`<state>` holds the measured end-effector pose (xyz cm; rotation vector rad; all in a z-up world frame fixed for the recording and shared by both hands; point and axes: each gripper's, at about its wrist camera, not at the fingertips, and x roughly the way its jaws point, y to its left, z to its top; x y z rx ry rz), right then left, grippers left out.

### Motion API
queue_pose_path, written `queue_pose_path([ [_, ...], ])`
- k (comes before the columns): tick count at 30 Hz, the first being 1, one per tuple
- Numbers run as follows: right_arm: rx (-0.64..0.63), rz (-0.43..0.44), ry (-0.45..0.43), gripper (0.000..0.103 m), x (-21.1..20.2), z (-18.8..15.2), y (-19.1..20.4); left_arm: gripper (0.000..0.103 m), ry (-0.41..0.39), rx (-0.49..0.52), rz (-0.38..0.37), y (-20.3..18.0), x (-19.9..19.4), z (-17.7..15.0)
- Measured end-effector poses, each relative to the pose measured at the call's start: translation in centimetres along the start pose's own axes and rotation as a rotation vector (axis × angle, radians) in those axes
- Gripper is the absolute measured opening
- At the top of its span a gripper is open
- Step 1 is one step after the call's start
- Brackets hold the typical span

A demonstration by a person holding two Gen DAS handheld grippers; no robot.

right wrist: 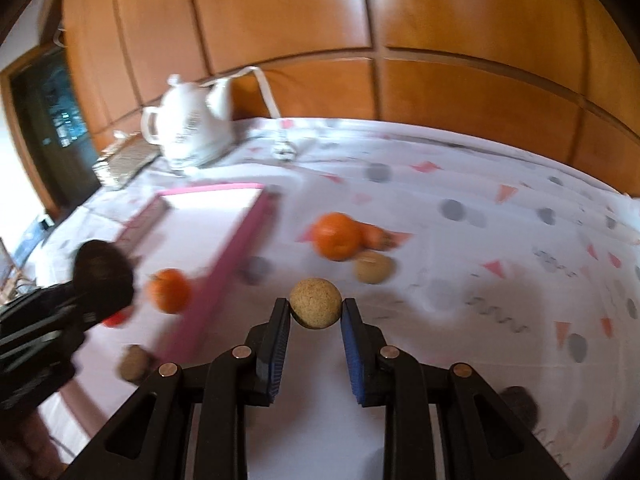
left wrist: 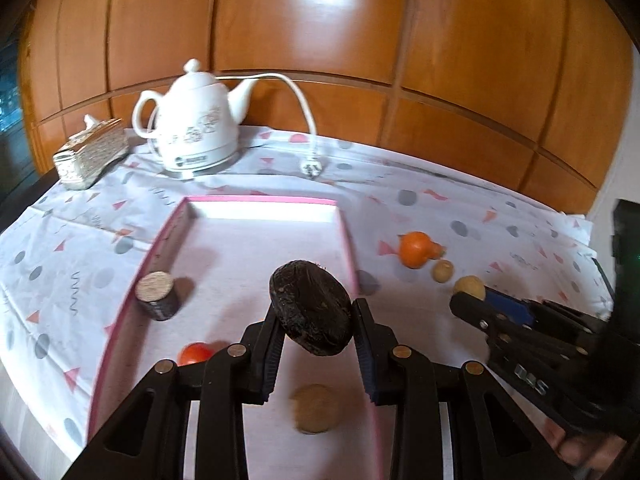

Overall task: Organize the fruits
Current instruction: 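Carry both fruits over the pink tray and open both tools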

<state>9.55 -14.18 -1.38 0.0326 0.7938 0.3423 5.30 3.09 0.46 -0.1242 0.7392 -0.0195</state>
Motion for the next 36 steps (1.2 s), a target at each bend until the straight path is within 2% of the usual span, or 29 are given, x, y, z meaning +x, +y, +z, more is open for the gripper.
queue_pose_path([
  [10, -0.075, 0.193, 0.023, 0.026, -0.5, 0.1, 6.7, 0.034, 0.011, -0.094, 0.086, 5.5, 0.3, 0.7],
  [14, -0.091, 0.26, 0.054, 0.026, -0.2, -0.6, 8.8, 0.049, -0.006, -0.121, 0.113, 6.9, 0.0, 1.0],
  [20, -0.087, 0.337, 0.094, 0.032, 0.0, -1.8, 11.2, 0.05, -0.022, -0.132, 0.139, 7.7, -0.7, 0.8],
  [26, -0.079, 0.295, 0.075, 0.032, -0.7, -2.5, 10.6, 0.052, -0.019, -0.126, 0.127, 6.8, -0.9, 0.3],
  [30, -0.028, 0.24, 0.042, 0.032, -1.4, -2.5, 8.6, 0.057, -0.018, -0.101, 0.103, 5.4, -1.0, 0.1],
  [36, 0.036, 0.133, 0.023, 0.032, -1.7, -2.7, 5.1, 0.058, -0.012, -0.045, 0.055, 2.7, -1.2, -0.3],
])
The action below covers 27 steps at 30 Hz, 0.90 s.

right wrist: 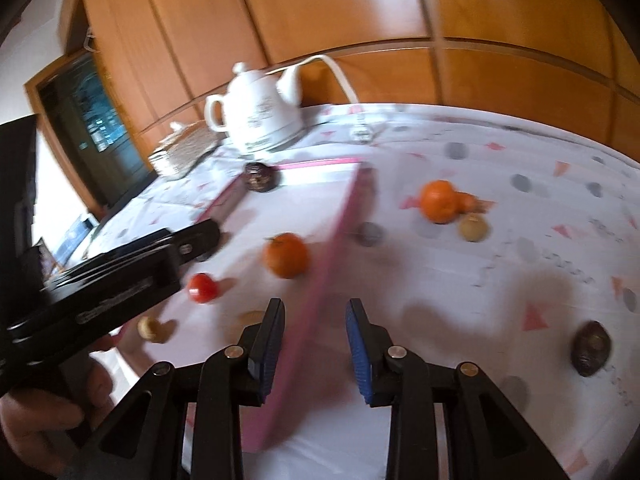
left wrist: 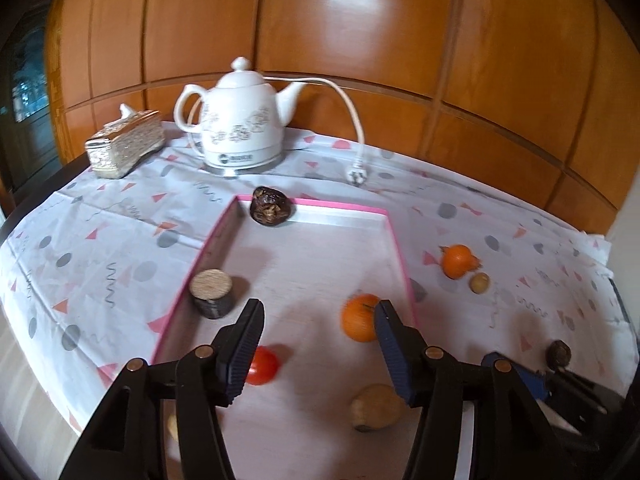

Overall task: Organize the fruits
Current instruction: 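Reach the right tool to the dark round flat fruit and grasp it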

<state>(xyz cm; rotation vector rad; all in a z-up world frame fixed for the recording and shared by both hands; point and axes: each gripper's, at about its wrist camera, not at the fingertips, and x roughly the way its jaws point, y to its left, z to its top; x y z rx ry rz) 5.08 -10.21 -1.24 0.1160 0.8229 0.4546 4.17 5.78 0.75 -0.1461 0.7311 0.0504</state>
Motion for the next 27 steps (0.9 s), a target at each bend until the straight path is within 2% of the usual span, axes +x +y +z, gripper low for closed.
queue_pose_path([
  [11, 0.094, -0.16, -0.03, 0.032, -1.8, -0.8, -5.6, 0.063, 0.012, 0.071, -0.058, -3.4, -0.2, -0.8],
  [12, 0.103, -0.171, -0.032, 0.036, -2.0, -0.9, -6.0, 0.063, 0.013, 0.078, -0.062, -3.7, -0.2, -0.9],
  [15, 0.129, -0.215, -0.036, 0.037, -2.6, -1.3, -7.6, 0.063, 0.019, 0.088, -0.073, -4.2, -0.3, -1.0],
  [26, 0.215, -0.438, -0.046, 0.038, -4.7, -3.0, -13.3, 0.064, 0.038, 0.134, -0.126, -6.5, -0.1, -1.3],
  [27, 0.214, -0.459, -0.047, 0.042, -4.8, -3.2, -13.5, 0.064, 0.04, 0.138, -0.13, -6.8, -0.1, -1.4],
])
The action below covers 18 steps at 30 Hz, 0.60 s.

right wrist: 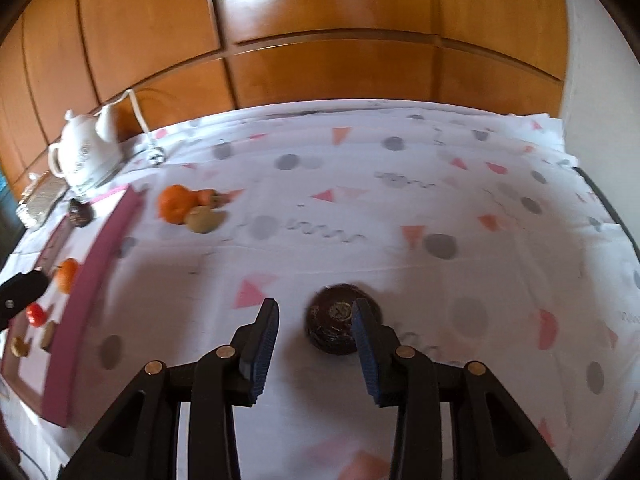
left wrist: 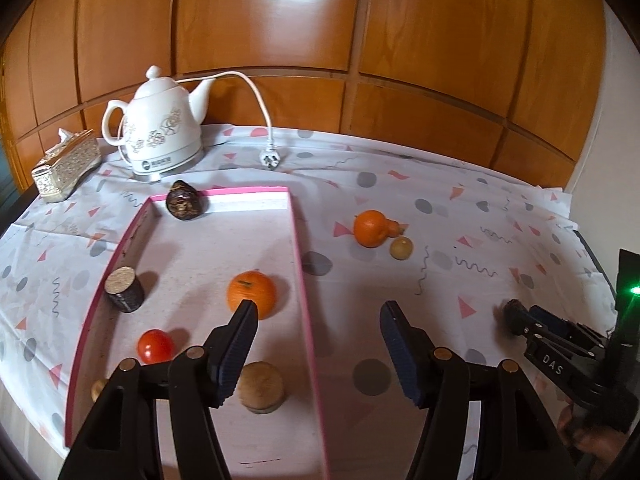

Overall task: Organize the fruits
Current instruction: 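Reach the right tool to the dark round flat fruit and grasp it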

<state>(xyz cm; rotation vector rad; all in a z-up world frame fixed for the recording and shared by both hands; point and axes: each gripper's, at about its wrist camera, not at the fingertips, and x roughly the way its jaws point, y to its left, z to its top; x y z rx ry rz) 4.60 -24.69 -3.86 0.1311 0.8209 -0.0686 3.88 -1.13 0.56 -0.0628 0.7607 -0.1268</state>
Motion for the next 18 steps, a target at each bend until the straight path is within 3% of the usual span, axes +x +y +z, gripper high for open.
queue_pose_path([
  [1, -0.003, -0.018, 0.002, 0.053, 0.0, -0.1, -0.2, 0.064, 0.003, 0.002, -0.005, -0.2, 0.1, 0.0],
  [3, 0.008, -0.015, 0.014, 0.063, 0.3, -0.2, -0.7, 0.064, 0.008, 0.008, -0.013, -0.6, 0.2, 0.0],
  [10, -0.031, -0.029, 0.036, 0.062, 1.3, -0.5, -0.2, 0.064, 0.018, 0.04, -0.034, -1.9, 0.9, 0.1],
  [11, -0.035, -0.033, 0.039, 0.06, 1.4, -0.5, -0.1, 0.064, 0.019, 0.043, -0.034, -2.0, 0.9, 0.1],
  [13, -0.034, -0.036, 0.05, 0.047, 1.7, -0.7, -0.2, 0.064, 0.027, 0.046, -0.037, -2.2, 1.2, 0.1],
  [18, -0.064, -0.039, 0.04, 0.045, 1.8, -0.8, 0.1, 0.064, 0.04, 0.056, -0.037, -2.7, 1.9, 0.0],
])
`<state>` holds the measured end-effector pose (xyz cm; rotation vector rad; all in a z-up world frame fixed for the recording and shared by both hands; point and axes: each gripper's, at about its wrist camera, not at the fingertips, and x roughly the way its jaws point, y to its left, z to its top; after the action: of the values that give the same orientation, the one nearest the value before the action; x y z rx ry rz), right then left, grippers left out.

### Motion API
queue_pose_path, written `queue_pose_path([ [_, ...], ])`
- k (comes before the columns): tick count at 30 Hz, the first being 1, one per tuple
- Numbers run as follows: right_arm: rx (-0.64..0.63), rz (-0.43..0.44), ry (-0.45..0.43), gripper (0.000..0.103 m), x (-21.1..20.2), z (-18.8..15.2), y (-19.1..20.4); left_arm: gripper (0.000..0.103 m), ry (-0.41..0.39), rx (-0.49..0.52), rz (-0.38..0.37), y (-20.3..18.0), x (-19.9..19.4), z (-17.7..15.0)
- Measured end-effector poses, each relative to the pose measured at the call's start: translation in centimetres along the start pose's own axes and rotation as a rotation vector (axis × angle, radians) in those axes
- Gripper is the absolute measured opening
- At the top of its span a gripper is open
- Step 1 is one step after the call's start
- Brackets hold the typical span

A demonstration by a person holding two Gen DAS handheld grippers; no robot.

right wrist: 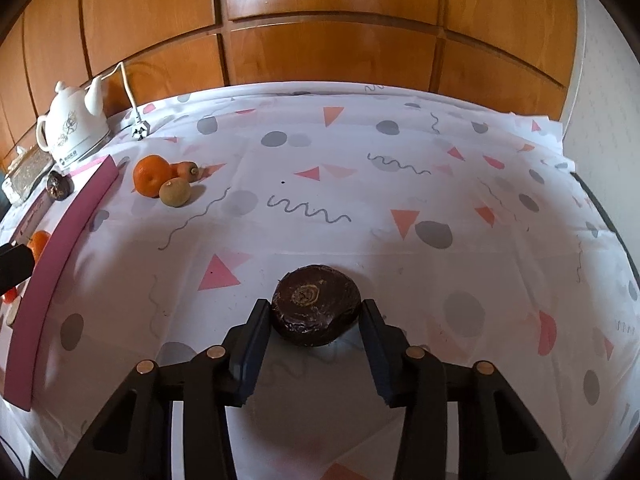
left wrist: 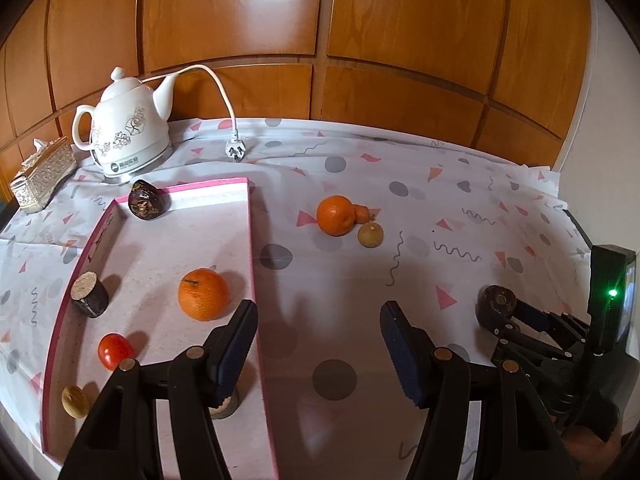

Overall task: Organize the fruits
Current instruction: 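Reach the right tool to the dark round flat fruit and grasp it, then grasp the small yellow-green fruit with left tool while right holds the dark fruit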

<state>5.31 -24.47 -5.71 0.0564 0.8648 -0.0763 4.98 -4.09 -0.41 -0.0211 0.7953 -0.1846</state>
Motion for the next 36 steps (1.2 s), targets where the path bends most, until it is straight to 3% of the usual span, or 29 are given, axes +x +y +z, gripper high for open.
queue_pose_path([
  [12, -0.046, 0.043, -0.007, 0.045, 1.8, 2.1, 1.9, 0.064, 0.032, -0.018, -0.021, -0.9, 2.3, 1.2],
  [19, -0.061, 0.051, -0.011, 0.045, 2.4, 2.8, 2.5, 0.039, 0.079, -0.021, -0.067, -2.2, 5.0, 2.4],
  [25, -0.039, 0.067, -0.007, 0.045, 2.6, 2.7, 2.1, 0.038, 0.098, -0.038, -0.104, -3.6, 7.8, 4.1],
  [36, -0.009, 0.103, -0.015, 0.046, 2.8, 2.6, 1.6, 0.038, 0.145, -0.03, -0.047, -5.1, 12.7, 5.6],
])
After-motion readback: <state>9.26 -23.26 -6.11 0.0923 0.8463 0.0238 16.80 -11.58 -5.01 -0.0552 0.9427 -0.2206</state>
